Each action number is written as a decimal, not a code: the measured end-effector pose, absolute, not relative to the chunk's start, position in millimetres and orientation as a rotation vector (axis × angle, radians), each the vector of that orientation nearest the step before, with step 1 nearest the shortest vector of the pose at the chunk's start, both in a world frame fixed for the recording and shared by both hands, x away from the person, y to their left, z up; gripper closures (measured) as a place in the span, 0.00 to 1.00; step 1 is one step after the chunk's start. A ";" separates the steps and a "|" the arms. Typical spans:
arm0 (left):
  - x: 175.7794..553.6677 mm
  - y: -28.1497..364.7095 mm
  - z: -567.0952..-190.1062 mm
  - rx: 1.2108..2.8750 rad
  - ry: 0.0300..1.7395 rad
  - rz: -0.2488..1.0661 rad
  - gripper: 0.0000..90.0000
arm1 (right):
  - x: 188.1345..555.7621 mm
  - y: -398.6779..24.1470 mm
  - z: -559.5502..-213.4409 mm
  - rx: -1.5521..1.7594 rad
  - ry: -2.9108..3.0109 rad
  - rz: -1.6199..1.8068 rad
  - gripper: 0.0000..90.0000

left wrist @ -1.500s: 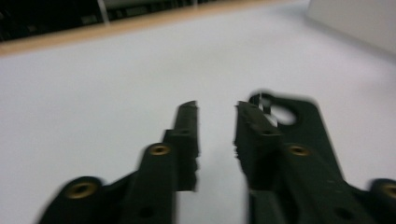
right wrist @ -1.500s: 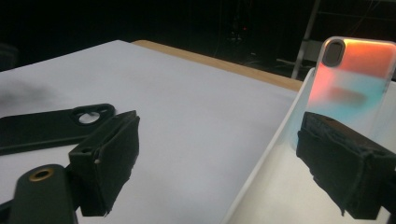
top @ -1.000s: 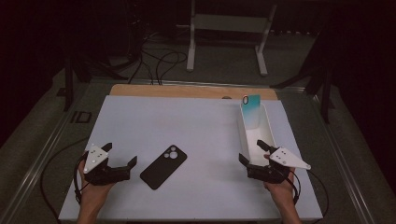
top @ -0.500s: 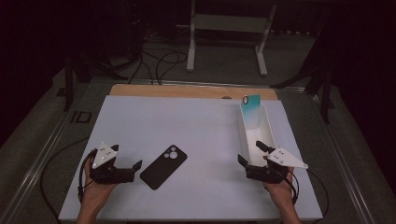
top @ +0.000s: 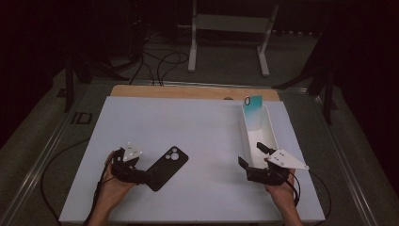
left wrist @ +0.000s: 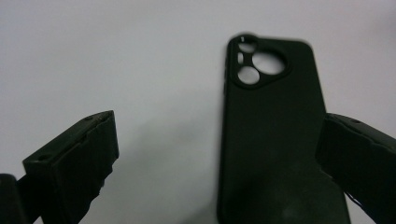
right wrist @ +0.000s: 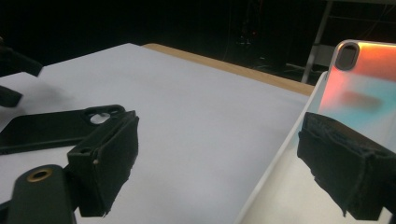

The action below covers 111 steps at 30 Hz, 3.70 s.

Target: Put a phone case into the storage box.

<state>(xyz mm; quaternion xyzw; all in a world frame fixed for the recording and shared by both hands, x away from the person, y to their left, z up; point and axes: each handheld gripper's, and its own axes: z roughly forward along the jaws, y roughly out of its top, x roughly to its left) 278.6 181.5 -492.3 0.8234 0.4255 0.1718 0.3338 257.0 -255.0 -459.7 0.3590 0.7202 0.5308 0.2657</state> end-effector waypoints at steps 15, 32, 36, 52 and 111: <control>272.6 142.4 -517.9 2.284 1.054 0.410 0.05 | 255.7 -254.6 -458.8 0.969 1.938 1.437 0.14; 273.7 142.1 -522.6 2.297 1.094 0.327 0.07 | 255.4 -251.7 -458.9 0.965 1.945 1.439 0.14; 274.0 144.1 -521.0 2.294 1.100 0.334 0.14 | 255.3 -250.2 -458.5 0.956 1.952 1.436 0.14; 278.3 149.5 -506.2 2.175 1.123 0.387 0.18 | 258.4 -246.3 -455.0 0.971 1.987 1.452 0.14; 277.2 56.2 -406.1 1.892 0.660 0.614 0.15 | 316.4 -153.1 -366.1 1.015 2.320 1.783 0.95</control>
